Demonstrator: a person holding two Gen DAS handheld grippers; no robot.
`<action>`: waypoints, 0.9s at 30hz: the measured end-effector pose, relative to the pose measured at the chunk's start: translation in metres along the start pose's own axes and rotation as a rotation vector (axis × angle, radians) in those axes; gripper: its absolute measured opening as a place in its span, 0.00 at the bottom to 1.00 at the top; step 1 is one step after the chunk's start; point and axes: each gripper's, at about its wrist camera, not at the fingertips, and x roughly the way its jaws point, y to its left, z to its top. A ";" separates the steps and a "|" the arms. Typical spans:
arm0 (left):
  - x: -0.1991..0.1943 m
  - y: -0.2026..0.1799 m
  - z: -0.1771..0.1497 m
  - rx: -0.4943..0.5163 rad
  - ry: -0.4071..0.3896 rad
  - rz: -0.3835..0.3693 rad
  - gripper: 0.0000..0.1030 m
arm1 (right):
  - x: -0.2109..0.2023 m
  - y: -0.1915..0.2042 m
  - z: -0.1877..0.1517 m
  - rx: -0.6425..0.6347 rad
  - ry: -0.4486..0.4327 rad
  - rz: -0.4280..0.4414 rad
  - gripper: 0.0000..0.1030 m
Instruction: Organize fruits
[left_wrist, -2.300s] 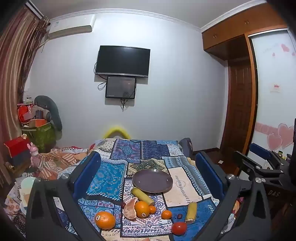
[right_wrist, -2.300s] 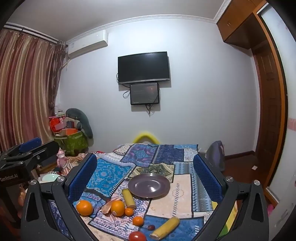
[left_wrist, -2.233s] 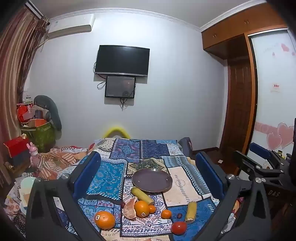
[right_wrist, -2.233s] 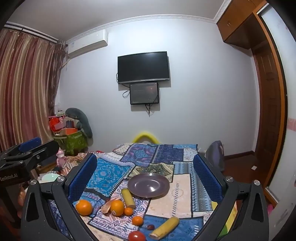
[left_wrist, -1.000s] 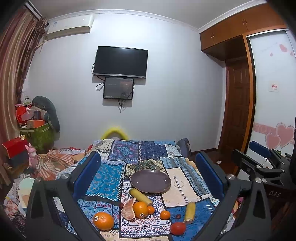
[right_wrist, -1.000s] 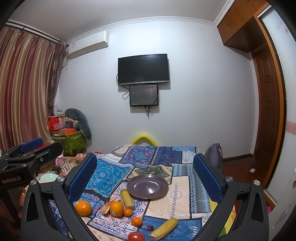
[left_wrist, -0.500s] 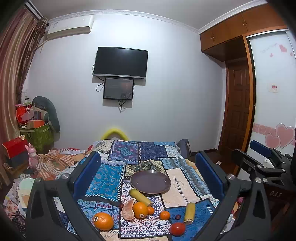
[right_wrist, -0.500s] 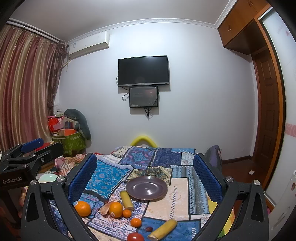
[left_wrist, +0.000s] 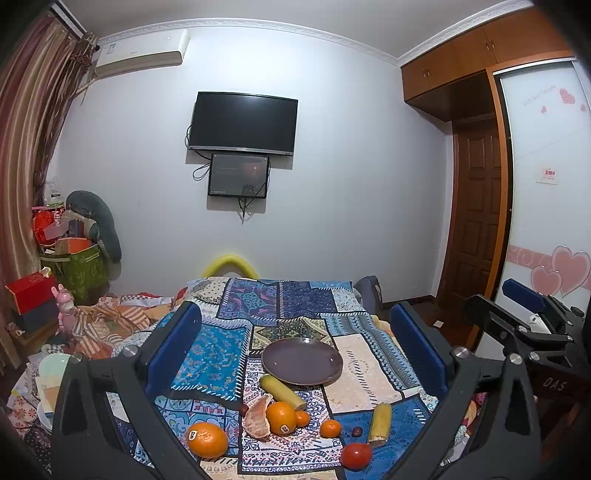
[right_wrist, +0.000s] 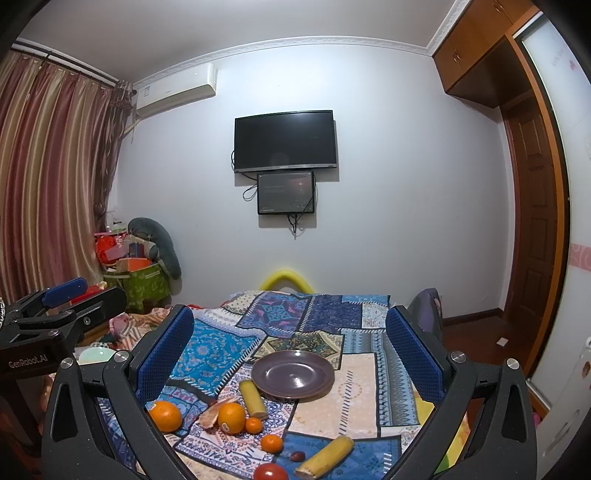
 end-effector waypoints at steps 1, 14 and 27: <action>0.000 0.000 0.000 -0.001 -0.001 0.000 1.00 | 0.000 0.000 -0.001 0.000 -0.001 0.000 1.00; 0.007 0.004 -0.005 0.003 0.018 0.005 1.00 | 0.001 -0.001 -0.001 0.012 0.012 0.009 1.00; 0.042 0.037 -0.027 0.015 0.128 0.092 0.90 | 0.032 -0.009 -0.026 -0.011 0.164 0.005 0.92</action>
